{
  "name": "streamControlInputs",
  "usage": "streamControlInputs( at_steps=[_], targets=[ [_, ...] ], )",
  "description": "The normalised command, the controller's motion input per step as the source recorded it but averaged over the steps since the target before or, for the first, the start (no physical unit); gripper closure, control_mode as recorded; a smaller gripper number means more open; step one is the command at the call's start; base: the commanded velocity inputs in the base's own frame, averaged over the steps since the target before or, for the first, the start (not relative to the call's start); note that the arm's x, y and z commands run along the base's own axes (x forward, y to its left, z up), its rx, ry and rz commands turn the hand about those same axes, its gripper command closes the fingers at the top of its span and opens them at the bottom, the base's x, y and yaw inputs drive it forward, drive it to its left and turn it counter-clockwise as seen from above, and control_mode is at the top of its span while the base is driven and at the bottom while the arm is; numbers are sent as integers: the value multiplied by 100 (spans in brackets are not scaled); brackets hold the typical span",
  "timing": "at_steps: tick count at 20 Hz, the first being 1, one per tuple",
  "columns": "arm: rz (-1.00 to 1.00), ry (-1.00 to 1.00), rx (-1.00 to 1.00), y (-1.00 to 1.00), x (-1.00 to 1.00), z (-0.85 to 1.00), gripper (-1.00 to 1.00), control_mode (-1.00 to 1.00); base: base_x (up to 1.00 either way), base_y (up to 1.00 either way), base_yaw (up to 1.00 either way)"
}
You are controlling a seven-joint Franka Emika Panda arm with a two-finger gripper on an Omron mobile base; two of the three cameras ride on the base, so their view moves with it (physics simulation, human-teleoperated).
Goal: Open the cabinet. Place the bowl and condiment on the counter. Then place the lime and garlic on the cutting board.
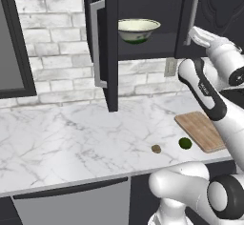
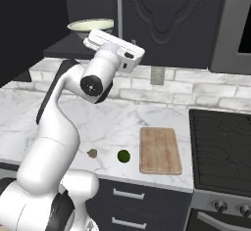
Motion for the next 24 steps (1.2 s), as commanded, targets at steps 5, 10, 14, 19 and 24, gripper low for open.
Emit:
streamControlInputs(
  at_steps=[5, 10, 14, 19, 24],
  targets=[
    [0, 6, -7, 0, 0, 20, -100, -100, 0, 0, 0],
    [0, 1, -10, 0, -6, 6, -100, -100, 0, 0, 0],
    [0, 1, -12, 2, 0, 0, -100, -100, 0, 0, 0],
    [0, 11, -13, 12, 0, 0, -100, -100, 0, 0, 0],
    [0, 9, -9, 2, 6, 0, -100, -100, 0, 0, 0]
  ],
)
